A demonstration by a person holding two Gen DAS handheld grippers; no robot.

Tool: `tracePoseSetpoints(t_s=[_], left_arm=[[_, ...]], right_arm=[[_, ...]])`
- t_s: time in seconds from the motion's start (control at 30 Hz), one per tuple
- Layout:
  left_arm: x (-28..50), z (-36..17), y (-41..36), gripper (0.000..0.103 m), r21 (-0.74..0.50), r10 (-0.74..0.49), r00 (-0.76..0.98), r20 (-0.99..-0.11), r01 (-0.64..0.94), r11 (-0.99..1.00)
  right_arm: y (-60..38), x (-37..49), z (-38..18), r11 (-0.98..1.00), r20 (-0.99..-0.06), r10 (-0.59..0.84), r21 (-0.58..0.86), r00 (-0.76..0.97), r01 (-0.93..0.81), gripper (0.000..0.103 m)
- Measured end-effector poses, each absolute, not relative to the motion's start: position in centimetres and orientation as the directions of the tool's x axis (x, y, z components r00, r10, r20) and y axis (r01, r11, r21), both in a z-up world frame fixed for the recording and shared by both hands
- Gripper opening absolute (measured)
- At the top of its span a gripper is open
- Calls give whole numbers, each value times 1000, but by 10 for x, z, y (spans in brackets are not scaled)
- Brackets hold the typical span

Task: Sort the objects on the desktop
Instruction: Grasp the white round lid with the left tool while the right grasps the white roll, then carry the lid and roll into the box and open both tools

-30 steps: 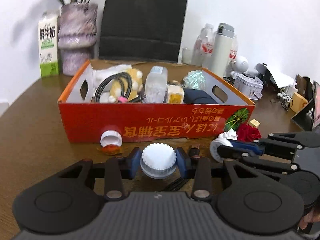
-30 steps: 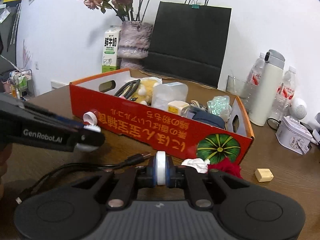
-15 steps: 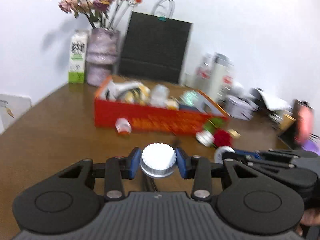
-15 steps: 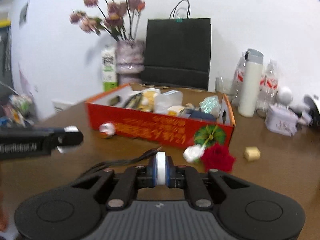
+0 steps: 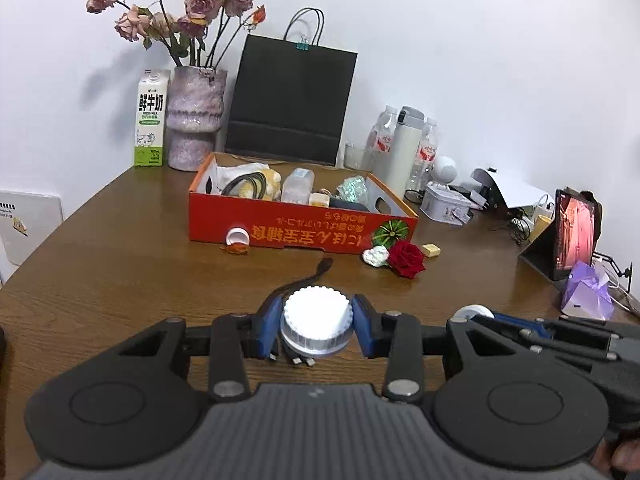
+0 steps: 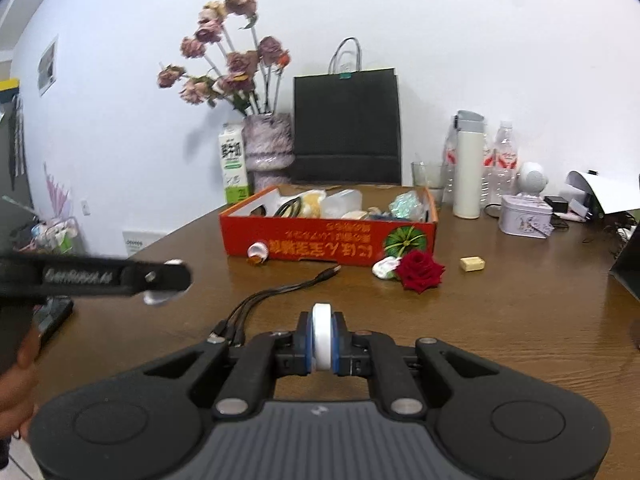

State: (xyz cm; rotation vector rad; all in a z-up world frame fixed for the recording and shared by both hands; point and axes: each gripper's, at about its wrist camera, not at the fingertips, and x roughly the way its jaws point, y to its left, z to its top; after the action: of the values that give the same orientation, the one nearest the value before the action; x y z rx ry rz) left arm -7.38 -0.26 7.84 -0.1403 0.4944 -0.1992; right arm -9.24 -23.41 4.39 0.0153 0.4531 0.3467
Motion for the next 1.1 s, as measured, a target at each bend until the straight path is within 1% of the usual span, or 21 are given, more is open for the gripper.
tracePoseSetpoints(t_s=[0.07, 0.17, 0.33, 0.4, 0.47, 0.53, 0.63, 0.67, 0.7, 0.73, 0.77, 0.8, 0.83, 0.87, 0.93, 0.97, 1.03, 1.1], left_arm=[[-65, 78, 3, 39, -193, -229, 862, -453, 155, 969], [-31, 86, 13, 39, -194, -225, 867, -445, 152, 969], [67, 111, 20, 39, -218, -265, 850, -456, 182, 959], [116, 115, 17, 39, -243, -292, 823, -486, 194, 950], [161, 110, 5, 39, -226, -281, 810, -515, 188, 956], [206, 94, -8, 39, -205, -255, 786, -563, 166, 965], [249, 67, -16, 40, -241, -258, 737, -625, 133, 961], [260, 60, -16, 40, -259, -258, 735, -627, 115, 959], [266, 57, -16, 47, -261, -251, 736, -629, 105, 960], [270, 55, -15, 58, -260, -246, 742, -624, 99, 960], [270, 56, -13, 61, -260, -245, 753, -610, 102, 960], [270, 57, -11, 67, -259, -255, 762, -595, 118, 959], [270, 58, -9, 71, -253, -267, 765, -587, 139, 957], [270, 60, -8, 71, -252, -266, 764, -588, 140, 958], [266, 65, -4, 79, -263, -252, 780, -573, 116, 958], [264, 67, -3, 81, -261, -248, 786, -567, 115, 959], [265, 71, -5, 83, -252, -241, 783, -573, 112, 961], [263, 71, -7, 84, -238, -225, 784, -578, 102, 966]], right_arm=[[-234, -84, 50, 938, -423, 343, 104, 839, -331, 8], [-233, -57, 65, 931, -391, 361, 91, 847, -354, 8], [-231, 32, 93, 930, -346, 368, 117, 863, -350, 8], [-234, 85, 99, 928, -358, 370, 187, 857, -322, 8], [-234, 143, 97, 923, -395, 372, 257, 840, -287, 8], [-230, 187, 87, 927, -435, 353, 283, 828, -246, 8], [-225, 245, 63, 925, -506, 340, 332, 793, -185, 8], [-223, 260, 56, 924, -523, 339, 341, 782, -173, 8], [-219, 273, 50, 928, -536, 332, 335, 776, -165, 10], [-216, 282, 44, 934, -541, 314, 326, 780, -150, 14], [-216, 287, 39, 934, -538, 303, 330, 786, -134, 20], [-217, 289, 33, 929, -520, 300, 349, 800, -121, 40], [-216, 293, 29, 928, -529, 302, 353, 793, -117, 58], [-216, 295, 27, 932, -548, 296, 346, 782, -110, 58], [-218, 290, 27, 939, -539, 270, 331, 798, -95, 58], [-219, 289, 27, 940, -541, 267, 327, 798, -93, 58], [-223, 290, 28, 934, -544, 279, 345, 792, -92, 65], [-225, 291, 27, 927, -547, 286, 366, 787, -83, 66]])
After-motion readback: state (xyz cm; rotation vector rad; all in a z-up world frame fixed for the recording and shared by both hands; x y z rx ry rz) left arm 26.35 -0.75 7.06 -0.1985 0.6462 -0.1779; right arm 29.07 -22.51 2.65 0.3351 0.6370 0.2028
